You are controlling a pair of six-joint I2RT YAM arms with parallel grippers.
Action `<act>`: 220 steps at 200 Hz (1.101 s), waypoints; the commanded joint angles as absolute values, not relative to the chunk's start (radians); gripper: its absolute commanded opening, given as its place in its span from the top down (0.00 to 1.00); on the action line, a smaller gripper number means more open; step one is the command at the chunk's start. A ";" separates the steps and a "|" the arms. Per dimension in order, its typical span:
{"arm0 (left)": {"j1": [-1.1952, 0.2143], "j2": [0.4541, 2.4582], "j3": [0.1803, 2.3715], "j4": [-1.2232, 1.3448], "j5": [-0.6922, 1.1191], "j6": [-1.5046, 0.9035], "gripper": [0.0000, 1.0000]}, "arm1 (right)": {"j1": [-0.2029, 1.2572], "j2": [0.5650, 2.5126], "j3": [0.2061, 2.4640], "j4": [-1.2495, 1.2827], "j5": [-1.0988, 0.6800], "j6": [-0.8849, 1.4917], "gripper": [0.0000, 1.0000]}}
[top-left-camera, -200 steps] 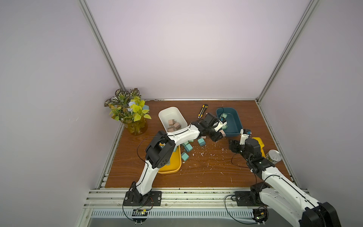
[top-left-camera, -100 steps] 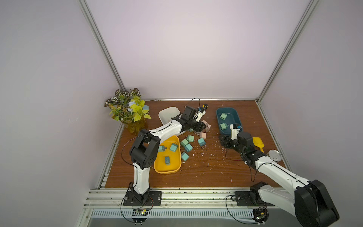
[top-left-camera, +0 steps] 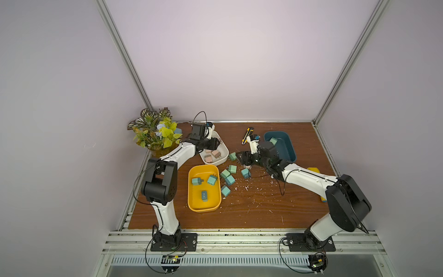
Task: Place the plugs by color into the storage box
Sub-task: Place the plug in the storage box.
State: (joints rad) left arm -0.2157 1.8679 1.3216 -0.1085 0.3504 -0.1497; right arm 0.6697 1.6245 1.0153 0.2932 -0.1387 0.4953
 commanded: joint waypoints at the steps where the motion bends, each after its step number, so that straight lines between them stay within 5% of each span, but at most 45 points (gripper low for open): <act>1: -0.173 1.895 1.355 -0.070 0.336 -0.137 0.64 | 0.703 1.674 1.090 0.289 -0.173 0.494 0.37; 17: -0.143 1.920 1.379 -0.066 0.327 -0.137 0.60 | 0.718 1.719 1.127 0.274 -0.190 0.500 0.37; 51: -0.099 1.936 1.391 -0.072 0.313 -0.155 0.30 | 0.744 1.773 1.176 0.235 -0.187 0.503 0.37; 220: -0.194 1.900 1.328 -0.034 0.362 -0.181 0.29 | 0.781 1.632 1.052 0.136 0.006 0.451 0.36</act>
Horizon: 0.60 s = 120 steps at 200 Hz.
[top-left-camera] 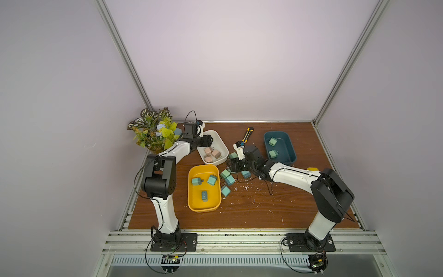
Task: Place the plugs by color into the storage box
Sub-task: Place the plug in the storage box.
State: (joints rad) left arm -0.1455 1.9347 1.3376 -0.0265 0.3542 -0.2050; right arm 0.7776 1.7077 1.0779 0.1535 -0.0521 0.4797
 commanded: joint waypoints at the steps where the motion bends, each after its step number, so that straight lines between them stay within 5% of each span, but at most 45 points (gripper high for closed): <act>1: -0.195 1.900 1.328 -0.035 0.364 -0.181 0.29 | 0.781 1.632 1.050 0.136 0.007 0.450 0.36; 120: -0.377 1.760 1.231 -0.024 0.391 -0.205 0.31 | 0.779 1.479 0.899 0.066 0.196 0.422 0.25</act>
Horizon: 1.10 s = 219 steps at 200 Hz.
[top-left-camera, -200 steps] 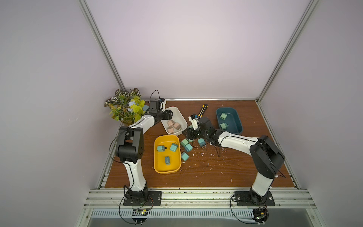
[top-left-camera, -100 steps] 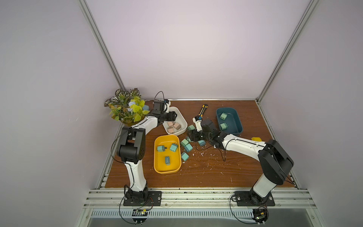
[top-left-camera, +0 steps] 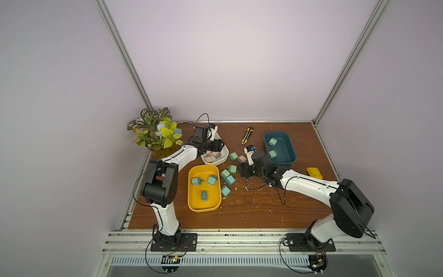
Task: Place the plugs by color into the storage box
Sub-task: Place the plug in the storage box, then pick up the plug from the center of the board.
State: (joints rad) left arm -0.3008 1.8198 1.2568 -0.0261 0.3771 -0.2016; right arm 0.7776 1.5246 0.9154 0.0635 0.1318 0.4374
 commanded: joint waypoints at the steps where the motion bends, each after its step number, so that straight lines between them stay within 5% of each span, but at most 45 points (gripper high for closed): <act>1: -0.381 1.754 1.229 -0.022 0.391 -0.206 0.31 | 0.778 1.478 0.898 0.066 0.199 0.423 0.24; 82: -0.454 1.555 1.035 -0.039 0.414 -0.198 0.30 | 0.771 1.451 0.843 0.058 0.264 0.433 0.22; 219: -0.464 1.587 0.995 -0.312 0.415 -0.092 0.30 | 0.735 1.578 0.860 0.083 0.236 0.435 0.23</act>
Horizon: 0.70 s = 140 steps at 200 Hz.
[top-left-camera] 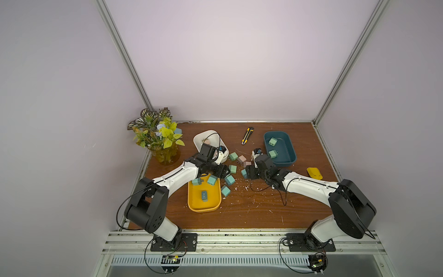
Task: Place the plugs by color into the storage box
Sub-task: Pick up the plug from the center of the board.
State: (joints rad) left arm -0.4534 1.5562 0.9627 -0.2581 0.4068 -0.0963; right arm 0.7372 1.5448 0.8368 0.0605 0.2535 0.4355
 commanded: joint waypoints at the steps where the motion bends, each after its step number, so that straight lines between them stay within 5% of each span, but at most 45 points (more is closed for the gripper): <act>1: -0.465 1.588 0.996 -0.312 0.416 -0.094 0.30 | 0.735 1.580 0.860 0.084 0.235 0.435 0.23; 140: -0.467 1.602 1.007 -0.278 0.445 -0.117 0.30 | 0.731 1.764 0.950 0.121 0.171 0.414 0.38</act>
